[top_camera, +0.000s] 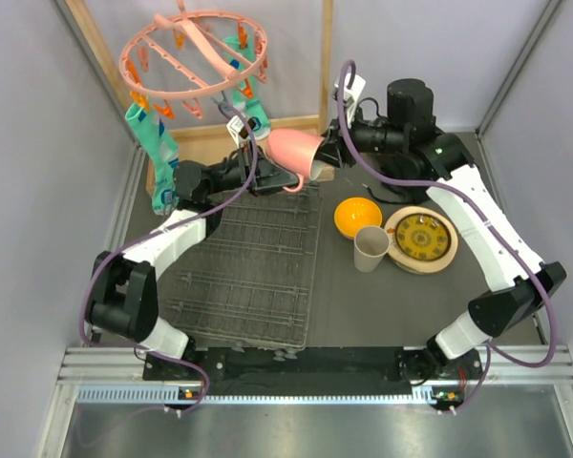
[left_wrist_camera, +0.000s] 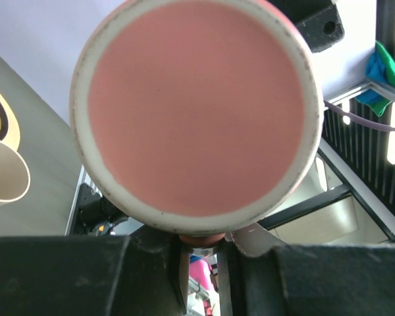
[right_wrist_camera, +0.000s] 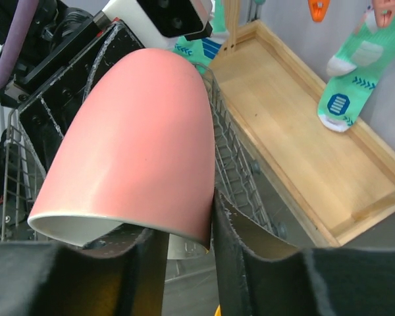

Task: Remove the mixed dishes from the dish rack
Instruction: Pick up the cup from the dish rack, then place the cup at the center of the board.

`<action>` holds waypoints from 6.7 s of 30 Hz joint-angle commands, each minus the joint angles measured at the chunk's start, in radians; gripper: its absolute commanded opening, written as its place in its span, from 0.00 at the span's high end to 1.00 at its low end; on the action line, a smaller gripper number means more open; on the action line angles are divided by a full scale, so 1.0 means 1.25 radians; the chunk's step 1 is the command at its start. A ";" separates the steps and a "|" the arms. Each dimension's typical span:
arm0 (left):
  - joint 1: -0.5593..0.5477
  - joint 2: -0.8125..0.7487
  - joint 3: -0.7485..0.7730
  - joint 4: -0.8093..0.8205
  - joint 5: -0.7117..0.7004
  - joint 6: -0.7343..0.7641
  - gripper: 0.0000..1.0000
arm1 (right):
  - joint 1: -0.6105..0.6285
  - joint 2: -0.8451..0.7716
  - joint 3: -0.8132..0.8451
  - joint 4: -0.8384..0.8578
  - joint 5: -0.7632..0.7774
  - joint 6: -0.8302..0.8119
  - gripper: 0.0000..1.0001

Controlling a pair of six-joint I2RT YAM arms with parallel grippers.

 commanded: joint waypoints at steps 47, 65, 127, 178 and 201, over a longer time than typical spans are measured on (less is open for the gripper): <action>-0.003 -0.113 -0.039 0.011 0.019 0.128 0.14 | 0.089 0.005 0.111 -0.049 0.040 -0.053 1.00; 0.074 -0.146 -0.028 0.010 0.042 0.141 0.01 | -0.046 -0.108 0.052 -0.157 0.037 -0.092 1.00; 0.231 -0.118 0.198 -1.374 -0.363 1.444 0.02 | -0.313 -0.296 -0.605 -0.444 0.240 -0.355 1.00; 0.231 -0.092 0.205 -1.392 -0.354 1.456 0.02 | -0.313 -0.221 -0.699 -0.203 0.310 -0.282 1.00; 0.231 -0.089 0.208 -1.400 -0.346 1.462 0.02 | -0.313 -0.212 -0.705 -0.187 0.315 -0.268 1.00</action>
